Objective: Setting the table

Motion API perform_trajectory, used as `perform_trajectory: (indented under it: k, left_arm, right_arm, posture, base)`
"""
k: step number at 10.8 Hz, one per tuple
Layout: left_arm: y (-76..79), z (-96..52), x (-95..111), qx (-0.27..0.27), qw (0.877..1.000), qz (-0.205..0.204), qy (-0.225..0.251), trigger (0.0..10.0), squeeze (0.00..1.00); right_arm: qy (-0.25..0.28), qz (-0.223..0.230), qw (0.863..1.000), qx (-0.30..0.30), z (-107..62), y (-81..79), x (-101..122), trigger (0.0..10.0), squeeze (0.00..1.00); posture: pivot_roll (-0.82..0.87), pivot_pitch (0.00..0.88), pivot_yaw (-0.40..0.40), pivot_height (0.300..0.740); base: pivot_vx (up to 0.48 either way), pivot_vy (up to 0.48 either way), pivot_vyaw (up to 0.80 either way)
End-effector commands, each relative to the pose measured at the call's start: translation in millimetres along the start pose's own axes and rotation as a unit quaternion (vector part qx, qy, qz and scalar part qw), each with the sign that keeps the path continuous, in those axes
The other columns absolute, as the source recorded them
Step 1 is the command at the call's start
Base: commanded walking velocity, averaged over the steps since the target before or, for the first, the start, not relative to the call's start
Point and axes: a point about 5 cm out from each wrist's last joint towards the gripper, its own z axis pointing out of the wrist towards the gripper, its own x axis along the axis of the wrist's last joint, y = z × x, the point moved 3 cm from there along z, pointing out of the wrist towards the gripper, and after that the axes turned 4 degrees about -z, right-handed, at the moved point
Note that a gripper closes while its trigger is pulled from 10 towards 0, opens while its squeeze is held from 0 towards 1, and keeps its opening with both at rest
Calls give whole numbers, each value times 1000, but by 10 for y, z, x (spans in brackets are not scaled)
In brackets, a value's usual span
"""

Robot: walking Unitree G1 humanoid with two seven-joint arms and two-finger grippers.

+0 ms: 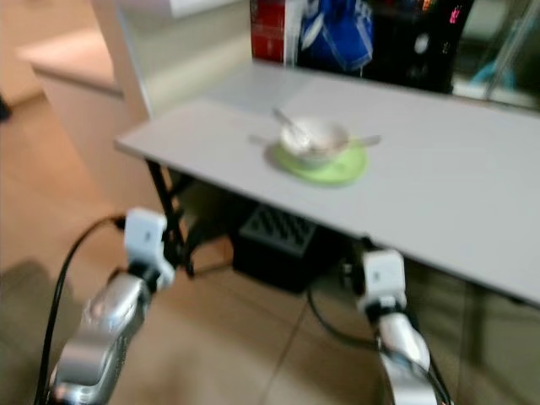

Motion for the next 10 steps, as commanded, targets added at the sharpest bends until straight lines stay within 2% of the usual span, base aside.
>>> perform_trajectory:
  k: [1,2,4,10]
  left_arm:
    - [-69,-12,-40,8,1000,1,-14,10000,0]
    - [-55,-3,-64,1,1000,7,-23,10000,0]
    - [-111,17,-79,20,999,25,-27,10000,0]
    - [-125,44,-70,22,999,37,-24,10000,0]
  right_arm:
    - [12,3,1000,12,44,-60,77,10000,0]
    - [12,5,1000,13,41,-64,75,10000,0]
    - [7,7,1000,17,33,-81,58,10000,0]
    - [-1,8,1000,23,28,-95,34,10000,0]
  posture:
    - [-42,0,26,740]
    - [-42,0,27,740]
    - [-41,0,24,740]
    - [-40,0,21,740]
  base:
    - [0,480,0]
    - [0,480,0]
    - [133,0,0]
    - [0,0,0]
